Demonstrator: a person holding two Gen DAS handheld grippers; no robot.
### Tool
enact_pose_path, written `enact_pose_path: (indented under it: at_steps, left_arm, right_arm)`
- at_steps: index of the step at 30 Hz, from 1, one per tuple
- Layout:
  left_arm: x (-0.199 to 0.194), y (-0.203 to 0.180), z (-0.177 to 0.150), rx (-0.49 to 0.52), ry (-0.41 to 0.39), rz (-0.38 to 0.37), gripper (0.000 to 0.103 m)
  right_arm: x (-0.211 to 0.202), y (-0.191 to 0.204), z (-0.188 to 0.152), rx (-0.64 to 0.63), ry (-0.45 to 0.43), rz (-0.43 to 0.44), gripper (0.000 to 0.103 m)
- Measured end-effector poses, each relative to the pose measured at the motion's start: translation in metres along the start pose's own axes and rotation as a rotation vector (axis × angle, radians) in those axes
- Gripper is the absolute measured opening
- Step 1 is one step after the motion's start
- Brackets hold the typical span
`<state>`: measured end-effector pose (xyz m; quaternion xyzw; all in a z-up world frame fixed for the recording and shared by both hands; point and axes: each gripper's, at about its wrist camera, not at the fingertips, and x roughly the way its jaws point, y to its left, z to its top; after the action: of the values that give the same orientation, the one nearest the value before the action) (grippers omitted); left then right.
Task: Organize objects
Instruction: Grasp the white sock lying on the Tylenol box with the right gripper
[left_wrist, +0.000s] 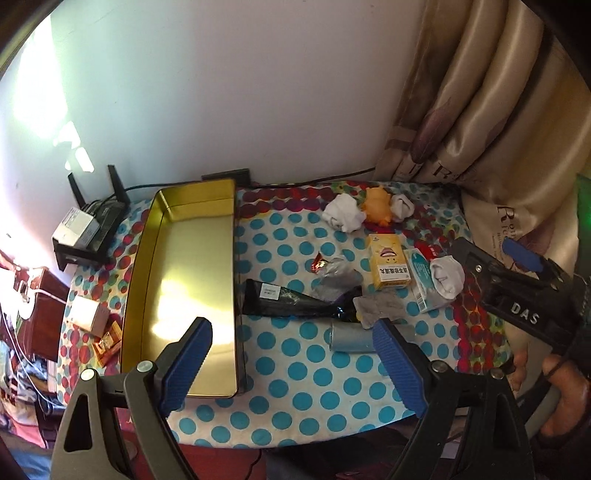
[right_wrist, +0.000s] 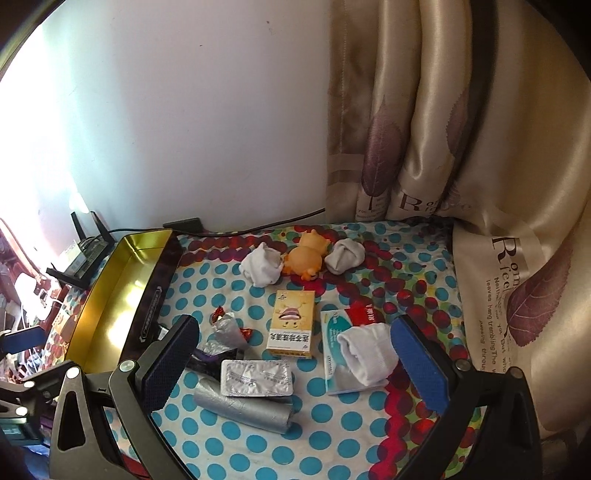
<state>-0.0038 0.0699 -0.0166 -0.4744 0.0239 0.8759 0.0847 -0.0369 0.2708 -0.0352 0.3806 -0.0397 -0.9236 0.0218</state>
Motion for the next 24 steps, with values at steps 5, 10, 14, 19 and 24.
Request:
enact_pose_path:
  at_steps: [5,10,14,19,24]
  left_arm:
    - [0.003,-0.014,0.005,0.086,-0.002,-0.018,0.091]
    - [0.008,-0.017,0.012,0.112,-0.026,0.077,0.091]
    - [0.018,-0.007,0.022,0.072,-0.056,0.128,0.091]
    - [0.047,-0.011,0.033,0.05,-0.008,0.063,0.091]
    - [0.069,-0.039,0.037,0.115,-0.005,0.027,0.091]
  right_arm:
    - [0.004,-0.007,0.001,-0.011,0.001,-0.018,0.103]
    - [0.014,-0.015,-0.001,-0.019,0.027,-0.022,0.103]
    - [0.033,-0.026,-0.01,-0.044,0.086,-0.036,0.103]
    - [0.062,-0.05,-0.02,-0.021,0.162,-0.05,0.084]
    - [0.101,-0.075,-0.028,0.001,0.254,-0.057,0.064]
